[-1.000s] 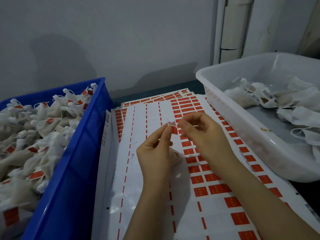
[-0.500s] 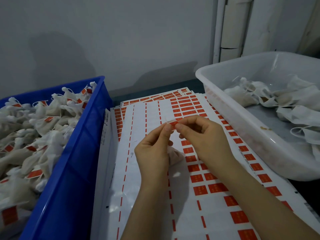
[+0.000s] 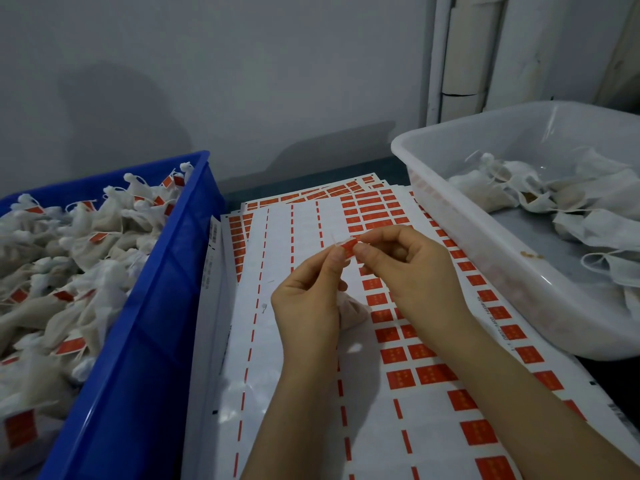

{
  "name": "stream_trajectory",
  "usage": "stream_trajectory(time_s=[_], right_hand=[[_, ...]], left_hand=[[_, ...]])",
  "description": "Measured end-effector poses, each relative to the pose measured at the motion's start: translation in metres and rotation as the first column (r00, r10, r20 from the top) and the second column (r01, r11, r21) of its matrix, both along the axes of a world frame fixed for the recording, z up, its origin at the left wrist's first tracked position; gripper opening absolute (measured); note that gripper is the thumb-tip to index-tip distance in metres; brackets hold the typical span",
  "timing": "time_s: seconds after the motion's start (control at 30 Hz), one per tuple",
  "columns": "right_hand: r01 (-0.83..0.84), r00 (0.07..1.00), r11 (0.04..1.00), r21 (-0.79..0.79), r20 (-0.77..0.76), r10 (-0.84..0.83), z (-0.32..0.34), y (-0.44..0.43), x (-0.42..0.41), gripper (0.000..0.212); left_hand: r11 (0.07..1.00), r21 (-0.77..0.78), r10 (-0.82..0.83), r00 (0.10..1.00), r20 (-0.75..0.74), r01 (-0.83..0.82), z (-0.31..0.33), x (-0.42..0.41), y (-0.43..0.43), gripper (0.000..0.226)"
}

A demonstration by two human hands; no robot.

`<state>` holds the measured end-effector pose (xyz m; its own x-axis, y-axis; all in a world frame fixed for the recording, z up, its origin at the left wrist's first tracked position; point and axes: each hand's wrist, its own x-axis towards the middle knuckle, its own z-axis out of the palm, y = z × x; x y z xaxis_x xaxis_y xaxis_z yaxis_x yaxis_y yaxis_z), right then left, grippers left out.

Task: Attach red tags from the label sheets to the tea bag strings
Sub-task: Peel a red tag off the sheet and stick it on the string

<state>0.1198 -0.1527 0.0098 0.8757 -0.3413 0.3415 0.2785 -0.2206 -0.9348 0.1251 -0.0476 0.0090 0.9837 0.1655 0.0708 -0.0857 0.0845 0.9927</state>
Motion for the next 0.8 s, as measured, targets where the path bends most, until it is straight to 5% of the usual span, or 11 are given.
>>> stream_trajectory(time_s=[0.8], right_hand=[[-0.052,0.996,0.998,-0.035,-0.074,0.049,-0.0028,-0.0035,0.002,0.009]], left_hand=[[0.999,0.033,-0.028,0.999,0.042,0.027,-0.002,0.0018,0.0001,0.007]])
